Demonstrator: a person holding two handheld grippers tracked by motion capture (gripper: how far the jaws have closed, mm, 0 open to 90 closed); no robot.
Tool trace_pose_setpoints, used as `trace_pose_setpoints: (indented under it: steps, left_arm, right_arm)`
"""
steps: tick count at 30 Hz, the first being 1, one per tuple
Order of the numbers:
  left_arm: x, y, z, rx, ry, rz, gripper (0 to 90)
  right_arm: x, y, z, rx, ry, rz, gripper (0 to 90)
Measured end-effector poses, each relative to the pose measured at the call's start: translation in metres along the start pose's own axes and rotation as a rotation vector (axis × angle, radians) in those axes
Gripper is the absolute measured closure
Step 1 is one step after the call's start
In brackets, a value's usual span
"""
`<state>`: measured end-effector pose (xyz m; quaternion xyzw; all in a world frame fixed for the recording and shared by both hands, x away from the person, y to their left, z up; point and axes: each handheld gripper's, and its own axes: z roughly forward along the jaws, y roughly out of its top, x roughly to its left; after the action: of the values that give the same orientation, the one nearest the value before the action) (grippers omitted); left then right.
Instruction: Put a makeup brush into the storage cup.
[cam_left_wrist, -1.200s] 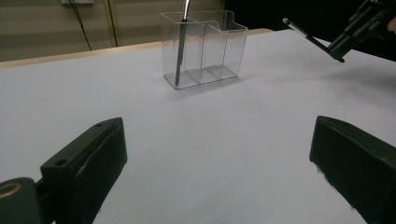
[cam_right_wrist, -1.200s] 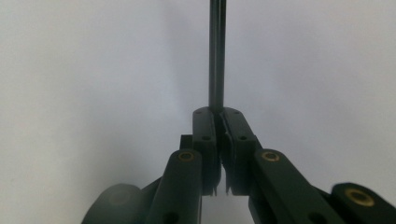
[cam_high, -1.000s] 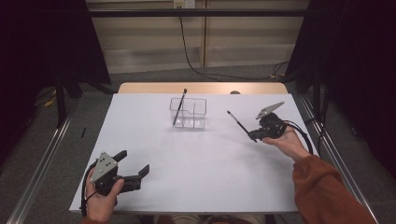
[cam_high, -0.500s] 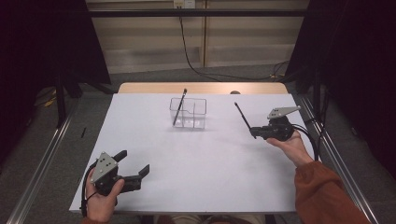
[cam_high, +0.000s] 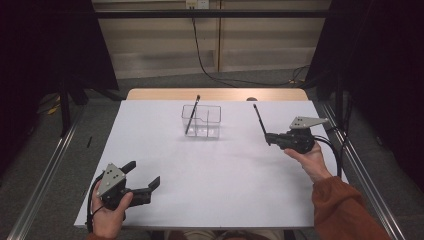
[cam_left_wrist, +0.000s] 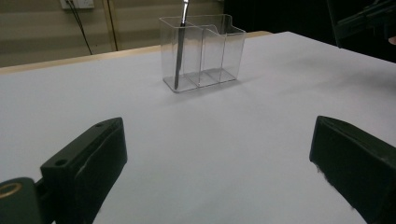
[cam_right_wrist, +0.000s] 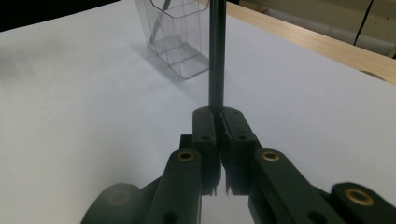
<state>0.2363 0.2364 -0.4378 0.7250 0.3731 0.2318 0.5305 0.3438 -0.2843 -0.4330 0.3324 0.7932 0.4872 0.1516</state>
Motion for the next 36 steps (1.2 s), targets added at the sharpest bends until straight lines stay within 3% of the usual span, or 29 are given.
trace_pose_setpoints:
  steps: [4, 10, 17, 22, 31, 36]
  left_arm:
    - [0.0, 0.0, 0.0, 0.005, -0.004, 0.003, 4.1]
    - [-0.001, 0.0, 0.0, 0.003, -0.004, 0.004, 4.1]
    - [-0.001, 0.0, 0.001, -0.001, -0.003, 0.001, 4.1]
    - [-0.001, 0.0, 0.0, -0.001, 0.006, 0.0, 4.1]
    - [0.0, 0.0, -0.001, -0.007, 0.001, -0.014, 4.1]
    - [0.0, 0.002, 0.0, -0.01, 0.006, -0.015, 4.1]
  right_arm:
    - [0.008, -0.003, -0.001, -0.002, 0.003, -0.019, 84.9]
    - [0.02, -0.002, -0.006, -0.047, 0.035, -0.009, 85.0]
    - [0.033, -0.003, -0.009, -0.06, 0.058, -0.012, 85.0]
    - [0.045, -0.001, -0.012, -0.059, 0.074, -0.042, 84.9]
    - [0.068, 0.001, -0.003, -0.105, 0.14, -0.052, 84.9]
    - [0.076, 0.0, 0.002, -0.093, 0.169, -0.078, 84.9]
